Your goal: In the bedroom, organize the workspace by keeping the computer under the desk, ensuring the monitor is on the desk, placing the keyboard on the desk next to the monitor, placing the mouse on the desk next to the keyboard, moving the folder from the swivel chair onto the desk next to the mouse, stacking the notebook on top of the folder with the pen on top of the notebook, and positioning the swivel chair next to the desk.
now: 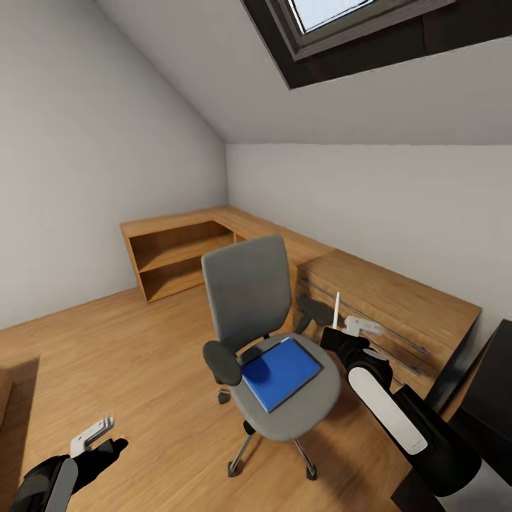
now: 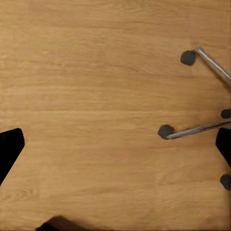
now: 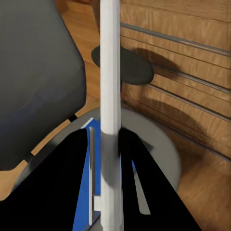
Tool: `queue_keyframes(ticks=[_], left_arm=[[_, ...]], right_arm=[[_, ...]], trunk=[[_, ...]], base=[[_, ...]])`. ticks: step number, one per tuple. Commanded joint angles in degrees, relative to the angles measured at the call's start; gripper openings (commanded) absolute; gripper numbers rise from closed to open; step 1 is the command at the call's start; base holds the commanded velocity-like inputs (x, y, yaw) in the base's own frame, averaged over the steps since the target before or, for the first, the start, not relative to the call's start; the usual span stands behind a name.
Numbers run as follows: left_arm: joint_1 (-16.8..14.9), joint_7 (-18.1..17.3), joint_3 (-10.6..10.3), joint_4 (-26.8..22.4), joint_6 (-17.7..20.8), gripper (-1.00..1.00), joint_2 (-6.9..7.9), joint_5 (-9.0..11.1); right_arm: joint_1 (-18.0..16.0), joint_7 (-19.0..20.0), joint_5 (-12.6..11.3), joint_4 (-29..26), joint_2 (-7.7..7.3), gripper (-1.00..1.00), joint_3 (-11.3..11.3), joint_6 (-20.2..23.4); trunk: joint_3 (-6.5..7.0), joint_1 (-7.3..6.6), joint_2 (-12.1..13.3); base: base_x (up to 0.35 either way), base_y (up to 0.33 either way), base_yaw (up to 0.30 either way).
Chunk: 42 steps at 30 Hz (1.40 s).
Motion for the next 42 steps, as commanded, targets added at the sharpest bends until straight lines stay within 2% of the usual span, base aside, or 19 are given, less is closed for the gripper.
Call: queue_keyframes(ticks=[1, 2, 3, 5, 6, 7, 9, 13, 17, 21, 24, 27, 42], left_arm=[[0.0, 1.1, 0.0, 2.2, -1.8, 1.0, 0.47, 0.6], [0.0, 1.3, 0.1, 3.2, -3.2, 1.0, 0.72, 0.6], [3.8, 2.4, 0.1, 12.6, -17.5, 1.0, 2.13, 0.5], [4.9, 2.4, 0.0, 16.9, -22.7, 1.0, 2.24, 0.5], [5.4, 2.4, -0.3, 24.3, -31.7, 1.0, 2.31, -0.3], [5.5, 2.4, -0.4, 27.1, -34.3, 1.0, 2.35, -1.7], [5.5, 2.3, -0.3, 33.0, -39.4, 1.0, 2.46, -6.0], [5.6, 2.3, -0.1, 37.1, -44.3, 1.0, 2.72, -9.2], [5.6, 2.3, -0.1, 38.8, -46.8, 1.0, 2.75, -10.5], [5.6, 2.3, -0.2, 39.3, -47.2, 1.0, 2.57, -10.8], [5.6, 2.3, -0.3, 40.4, -47.5, 1.0, 2.43, -10.9], [5.6, 2.3, -0.3, 40.7, -47.5, 1.0, 2.49, -10.9], [5.6, 2.3, -0.2, 42.4, -47.4, 1.0, 2.82, -10.8]], right_arm=[[-0.1, -0.3, -0.3, -0.1, -0.05, -1.0, 0.1, 0.2], [-0.1, -0.4, -0.3, -0.1, -0.05, -1.0, 0.1, 0.2], [-0.1, -0.4, -0.3, -0.1, 0.17, -1.0, 0.5, 0.2], [-0.1, -0.4, -0.4, -0.1, 0.16, -1.0, 0.4, 0.2], [-0.1, -0.4, -0.3, -0.1, 0.14, -1.0, 0.2, 0.3], [-0.1, -0.6, -0.3, -0.1, 0.13, -1.0, 0.2, 0.3], [-0.1, -1.9, -0.3, -0.1, 0.13, -1.0, 0.1, 0.2], [-0.1, -3.4, -0.3, 0.0, 0.13, -1.0, 0.0, 0.1], [-0.1, -4.1, -0.4, 0.0, 0.06, -1.0, -1.1, 0.0], [-0.1, -4.3, -0.4, 0.1, 0.03, -1.0, -2.4, 0.0], [-0.1, -4.4, -0.5, 0.3, -0.03, -1.0, -5.4, 0.1], [-0.1, -4.5, -0.5, 0.3, -0.04, -1.0, -6.5, 0.1], [-0.1, -4.8, -0.5, 0.4, 0.02, -1.0, -7.2, 0.1]], trunk=[[0.12, -0.23, 0.4], [0.3, -0.45, 0.8], [0.48, -0.67, 1.2], [0.84, -1.11, 2.0], [1.02, -1.33, 2.4], [1.2, -1.55, 2.8], [1.56, -1.98, 3.6], [2.28, -2.86, 5.2], [3.0, -3.74, 6.8], [3.72, -4.62, 8.4], [4.25, -5.28, 9.6], [4.77, -5.94, 10.8], [7.46, -9.23, 16.8]], base=[[0.0, 0.0, 0.0], [0.0, 0.0, 0.0], [0.0, 0.0, 0.0], [0.0, 0.0, 0.0], [0.0, 0.0, 0.0], [0.0, 0.0, 0.0], [0.0, 0.0, -0.072], [0.0, 0.0, -0.178], [0.0, 0.0, -0.245], [0.0, 0.0, -0.275], [0.0, 0.0, -0.271], [0.0, 0.0, -0.137], [0.0, 0.0, -0.016]])
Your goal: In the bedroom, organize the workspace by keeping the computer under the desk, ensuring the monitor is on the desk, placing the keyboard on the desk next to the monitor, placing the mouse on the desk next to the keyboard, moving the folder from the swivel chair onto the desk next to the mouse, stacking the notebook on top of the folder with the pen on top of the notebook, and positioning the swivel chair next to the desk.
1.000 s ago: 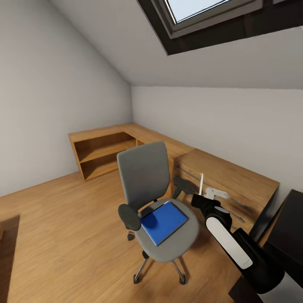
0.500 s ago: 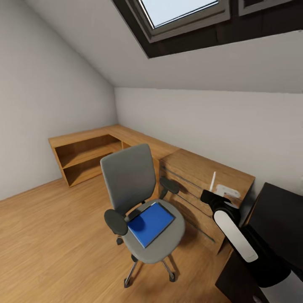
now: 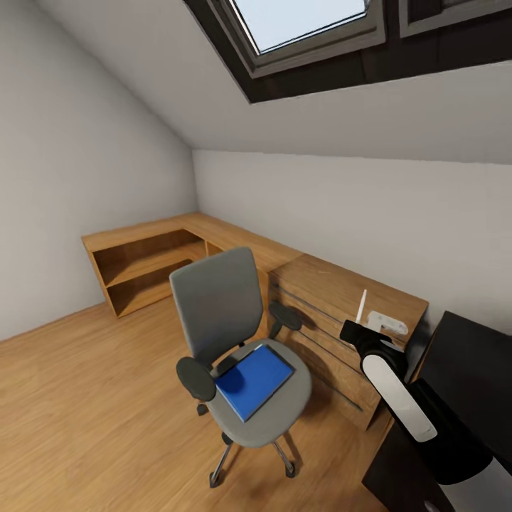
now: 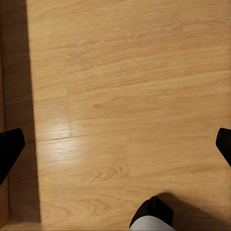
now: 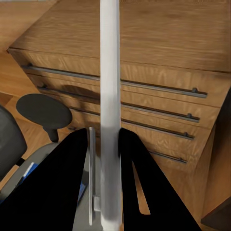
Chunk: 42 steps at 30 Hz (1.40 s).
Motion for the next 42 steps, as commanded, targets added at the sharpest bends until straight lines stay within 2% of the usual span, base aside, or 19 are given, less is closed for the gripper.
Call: queue_keyframes(ticks=[1, 11, 20, 23, 28, 30, 37, 39, 42], left_arm=[[0.0, 0.1, -0.1, 0.0, -0.2, 1.0, 0.0, 0.6], [0.0, 0.1, -0.1, 0.1, -0.2, 1.0, 0.0, 0.7], [0.0, 0.1, 0.0, 0.1, -0.2, 1.0, -0.03, 0.7], [0.0, 0.1, 0.0, 0.1, -0.2, 1.0, -0.02, 0.7], [0.0, 0.1, 0.0, 0.1, -0.3, 1.0, 0.04, 0.7], [0.0, 0.1, 0.0, 0.1, -0.3, 1.0, 0.04, 0.7], [0.0, 0.1, 0.0, 0.1, -0.4, 1.0, 0.02, 0.7], [0.0, 0.1, 0.0, 0.1, -0.4, 1.0, 0.0, 0.7], [0.0, 0.1, 0.0, 0.1, -0.4, 1.0, -0.03, 0.7]], right_arm=[[-0.1, -0.3, -0.3, -0.1, -0.07, -1.0, 0.1, 0.3], [-0.1, -0.8, -0.2, 0.0, -0.28, -1.0, -0.1, 0.3], [-0.1, -0.8, -0.2, 0.3, -0.45, -1.0, -0.5, 0.3], [-0.1, -0.8, -0.2, 1.4, -0.48, -1.0, -1.4, 0.4], [-0.1, -0.5, 0.0, 3.8, -0.66, -1.0, -4.6, 0.8], [-0.1, -0.4, 0.0, 4.5, -0.95, -1.0, -5.1, 0.8], [-0.1, 1.8, 0.1, 7.4, -3.8, -1.0, -6.1, 0.7], [-0.1, 3.8, 0.1, 10.0, -4.4, -1.0, -7.2, 0.7], [-0.1, 7.7, 0.3, 13.9, -5.13, -1.0, -11.5, 0.8]], trunk=[[0.12, -0.22, 0.4], [1.92, -2.42, 4.4], [3.68, -4.4, 8.0], [4.28, -5.06, 9.2], [5.21, -6.15, 11.2], [5.58, -6.59, 12.0], [6.84, -8.13, 14.8], [6.84, -8.13, 14.8], [6.84, -8.13, 14.8]], base=[[0.0, 0.0, 0.0], [0.0, 0.0, -0.011], [0.0, 0.0, -0.197], [0.0, 0.0, -0.248], [0.0, 0.0, -0.221], [0.0, 0.0, -0.097], [0.0, 0.0, -0.032], [0.0, 0.0, -0.007], [0.0, 0.0, -0.003]])
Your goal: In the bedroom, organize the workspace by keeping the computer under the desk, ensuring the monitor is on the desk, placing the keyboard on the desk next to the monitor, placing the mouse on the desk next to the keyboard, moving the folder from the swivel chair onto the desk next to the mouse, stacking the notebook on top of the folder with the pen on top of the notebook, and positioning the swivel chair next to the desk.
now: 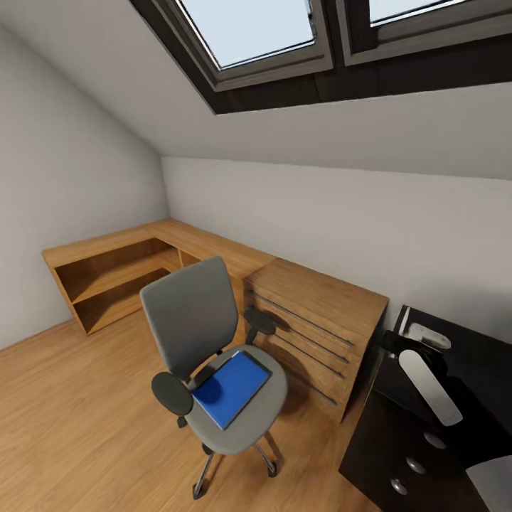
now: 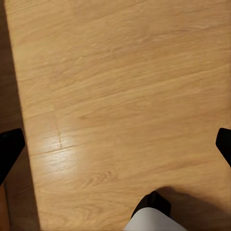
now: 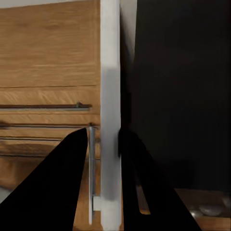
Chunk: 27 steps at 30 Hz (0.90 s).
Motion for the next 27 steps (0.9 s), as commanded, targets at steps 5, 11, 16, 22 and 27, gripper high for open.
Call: queue_keyframes(ticks=[5, 11, 16, 22, 27], left_arm=[[-0.1, 0.1, -0.1, 0.0, -0.3, 1.0, 0.0, 0.6], [0.0, 0.1, -0.1, 0.0, -0.3, 1.0, -0.08, 0.6], [0.0, 0.1, -0.1, 0.0, -0.4, 1.0, -0.08, 0.6], [-0.1, 0.1, -0.1, 0.0, -4.0, 1.0, -0.27, 0.5], [-0.1, 0.1, -0.2, 0.0, -5.0, 1.0, -0.41, 0.4]], right_arm=[[-0.3, 3.3, -0.2, 7.2, -1.36, -1.0, -2.4, 0.2], [-2.4, 7.5, -0.2, 15.9, -3.52, -1.0, -2.8, 0.2], [-5.5, 7.9, -0.2, 23.2, -3.73, -1.0, -2.9, 0.3], [-8.1, 10.5, -0.1, 29.9, -3.75, -1.0, -2.8, 0.4], [-9.7, 13.2, 0.1, 34.1, -3.75, -1.0, -2.8, 0.4]], trunk=[[-0.07, 0.01, -0.1], [-0.07, 0.01, -0.1], [-0.07, 0.01, -0.1], [-0.07, 0.01, -0.1], [-0.07, 0.01, -0.1]], base=[[0.0, 0.0, 0.0], [0.0, 0.0, 0.0], [0.0, -0.067, 0.0], [0.095, -0.25, 0.0], [0.029, -0.061, 0.0]])
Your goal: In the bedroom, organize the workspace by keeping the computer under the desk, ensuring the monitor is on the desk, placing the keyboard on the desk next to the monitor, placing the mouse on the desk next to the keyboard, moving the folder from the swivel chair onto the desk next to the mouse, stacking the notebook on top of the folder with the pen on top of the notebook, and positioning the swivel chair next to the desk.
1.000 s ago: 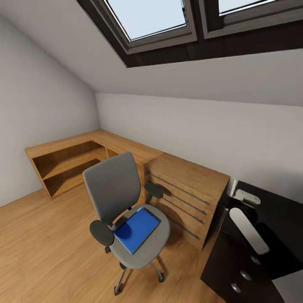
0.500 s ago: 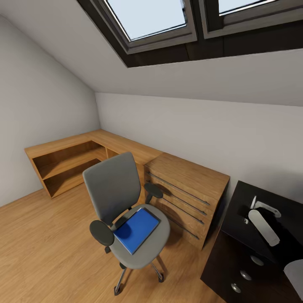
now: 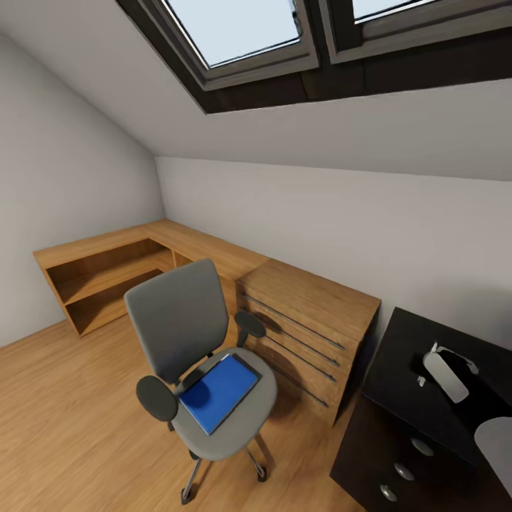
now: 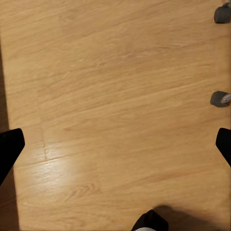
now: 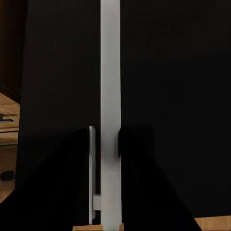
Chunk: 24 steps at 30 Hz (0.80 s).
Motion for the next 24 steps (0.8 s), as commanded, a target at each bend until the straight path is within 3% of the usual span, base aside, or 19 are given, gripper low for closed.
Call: queue_keyframes(ticks=[1, 5, 9, 24], left_arm=[[0.0, 0.1, -0.2, 0.0, -1.4, 1.0, -0.01, 0.6], [0.0, 0.1, -0.2, 0.1, -2.6, 1.0, -0.05, 0.6], [0.0, 0.1, -0.2, 0.1, -3.0, 1.0, -0.06, 0.6], [0.0, 0.1, -0.1, 0.1, -4.6, 1.0, -0.19, 0.5]], right_arm=[[-2.2, 3.6, 1.9, 5.5, -0.01, -1.0, 0.3, 0.1], [-4.8, 8.5, 5.1, 11.7, 0.17, -1.0, 0.4, 0.0], [-6.0, 10.6, 6.5, 14.9, 0.29, -1.0, 0.4, 0.0], [-6.6, 11.4, 7.0, 18.1, 0.56, -1.0, 0.4, 0.1]], trunk=[[-0.08, 0.01, -0.1], [-0.08, 0.01, -0.1], [-0.08, 0.01, -0.1], [-0.08, 0.01, -0.1]], base=[[0.199, -0.007, 0.0], [0.26, -0.003, 0.0], [0.249, -0.001, 0.0], [0.114, 0.0, 0.0]])
